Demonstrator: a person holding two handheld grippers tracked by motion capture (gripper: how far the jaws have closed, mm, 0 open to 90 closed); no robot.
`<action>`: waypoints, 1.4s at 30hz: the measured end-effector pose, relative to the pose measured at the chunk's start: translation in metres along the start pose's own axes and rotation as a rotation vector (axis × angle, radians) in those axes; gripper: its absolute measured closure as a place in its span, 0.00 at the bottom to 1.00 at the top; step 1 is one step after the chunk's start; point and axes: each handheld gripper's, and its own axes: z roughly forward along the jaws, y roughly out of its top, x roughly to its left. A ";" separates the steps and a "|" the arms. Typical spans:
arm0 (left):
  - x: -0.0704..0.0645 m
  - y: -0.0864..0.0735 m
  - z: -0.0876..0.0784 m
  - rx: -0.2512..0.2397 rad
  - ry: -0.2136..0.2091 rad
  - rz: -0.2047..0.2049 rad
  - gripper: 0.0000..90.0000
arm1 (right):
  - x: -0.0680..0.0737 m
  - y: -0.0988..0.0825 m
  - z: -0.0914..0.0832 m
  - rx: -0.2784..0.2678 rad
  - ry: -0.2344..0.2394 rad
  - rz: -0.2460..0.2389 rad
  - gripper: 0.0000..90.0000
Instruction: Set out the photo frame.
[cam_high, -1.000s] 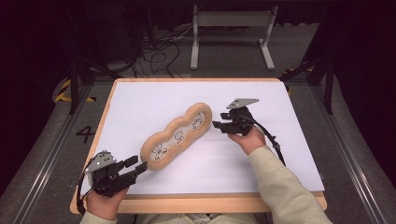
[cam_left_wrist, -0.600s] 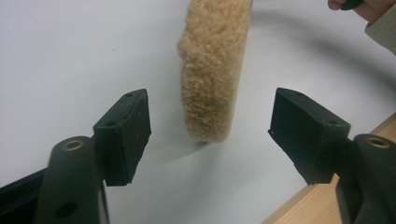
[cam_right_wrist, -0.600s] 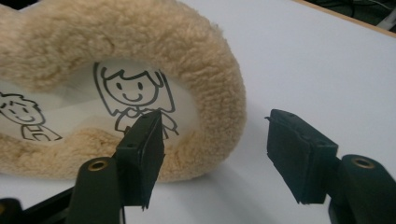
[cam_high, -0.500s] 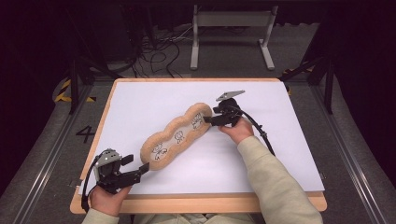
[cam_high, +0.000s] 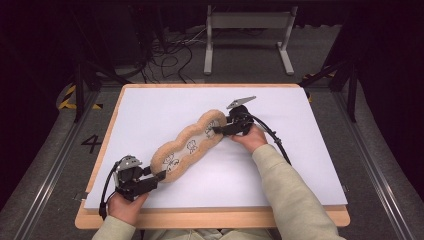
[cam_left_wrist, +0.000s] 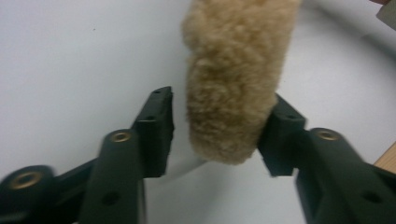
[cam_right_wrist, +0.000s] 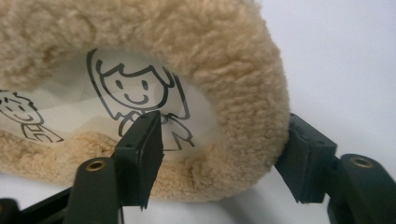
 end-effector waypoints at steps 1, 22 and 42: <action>-0.002 0.001 0.000 0.000 0.005 0.008 0.66 | 0.000 0.000 -0.001 -0.002 -0.002 -0.010 0.47; 0.001 0.015 -0.004 -0.039 -0.025 0.014 0.74 | -0.002 -0.002 -0.026 -0.014 -0.084 0.075 0.77; 0.004 0.062 0.005 -0.125 -0.040 0.072 0.73 | 0.018 -0.027 -0.106 -0.108 -0.172 0.133 0.74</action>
